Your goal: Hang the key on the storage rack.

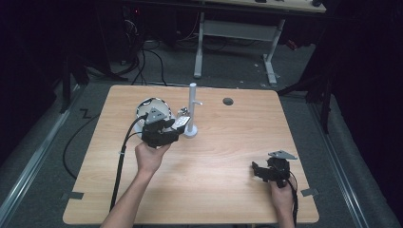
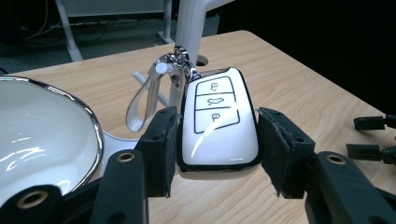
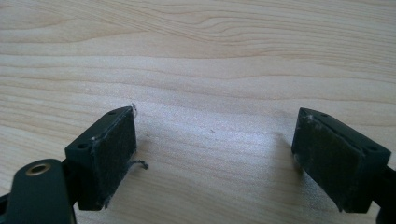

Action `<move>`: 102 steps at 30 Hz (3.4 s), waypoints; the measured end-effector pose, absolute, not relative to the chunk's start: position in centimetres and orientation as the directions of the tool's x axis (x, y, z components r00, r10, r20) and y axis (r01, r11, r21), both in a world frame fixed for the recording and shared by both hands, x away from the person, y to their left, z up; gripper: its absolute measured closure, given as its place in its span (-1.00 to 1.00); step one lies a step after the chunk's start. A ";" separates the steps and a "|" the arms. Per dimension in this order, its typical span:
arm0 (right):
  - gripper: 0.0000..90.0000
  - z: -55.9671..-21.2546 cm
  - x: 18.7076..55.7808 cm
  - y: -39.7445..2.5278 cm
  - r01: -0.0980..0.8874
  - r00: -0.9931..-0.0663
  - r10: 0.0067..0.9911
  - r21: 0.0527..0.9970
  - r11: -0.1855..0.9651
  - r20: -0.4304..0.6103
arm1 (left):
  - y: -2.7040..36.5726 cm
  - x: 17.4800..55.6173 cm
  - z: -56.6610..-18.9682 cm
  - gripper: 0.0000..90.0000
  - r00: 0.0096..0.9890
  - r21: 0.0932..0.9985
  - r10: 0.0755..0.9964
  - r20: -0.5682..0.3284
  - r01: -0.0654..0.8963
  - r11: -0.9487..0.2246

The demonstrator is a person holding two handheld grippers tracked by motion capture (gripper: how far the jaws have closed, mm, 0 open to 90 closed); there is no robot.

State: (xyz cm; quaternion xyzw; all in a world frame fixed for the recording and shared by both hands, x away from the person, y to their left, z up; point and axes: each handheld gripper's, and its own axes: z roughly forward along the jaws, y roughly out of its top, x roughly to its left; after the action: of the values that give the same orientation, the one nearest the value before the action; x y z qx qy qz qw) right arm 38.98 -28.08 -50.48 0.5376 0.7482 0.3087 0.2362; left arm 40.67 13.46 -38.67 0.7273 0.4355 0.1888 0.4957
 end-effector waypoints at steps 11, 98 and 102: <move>-0.69 -50.5 39.0 -28.1 0.657 -0.312 0.950 0.716 0.234 -0.024 | 13.4 41.1 -39.6 0.10 0.534 0.874 0.832 -0.149 0.465 -0.142; -0.69 -50.5 39.0 -28.1 0.658 -0.312 0.950 0.716 0.233 -0.023 | 14.4 41.8 -42.2 -0.08 0.453 0.848 0.886 -0.098 0.504 -0.164; -0.69 -50.5 39.0 -28.1 0.658 -0.311 0.950 0.716 0.232 -0.022 | 14.8 41.5 -42.1 -0.09 0.450 0.850 0.887 -0.103 0.503 -0.156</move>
State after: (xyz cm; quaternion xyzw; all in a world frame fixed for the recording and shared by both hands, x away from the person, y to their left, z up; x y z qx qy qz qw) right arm 38.99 -28.08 -50.48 0.5374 0.7484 0.3086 0.2366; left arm 41.54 14.76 -42.08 0.7285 0.4772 0.2176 0.4407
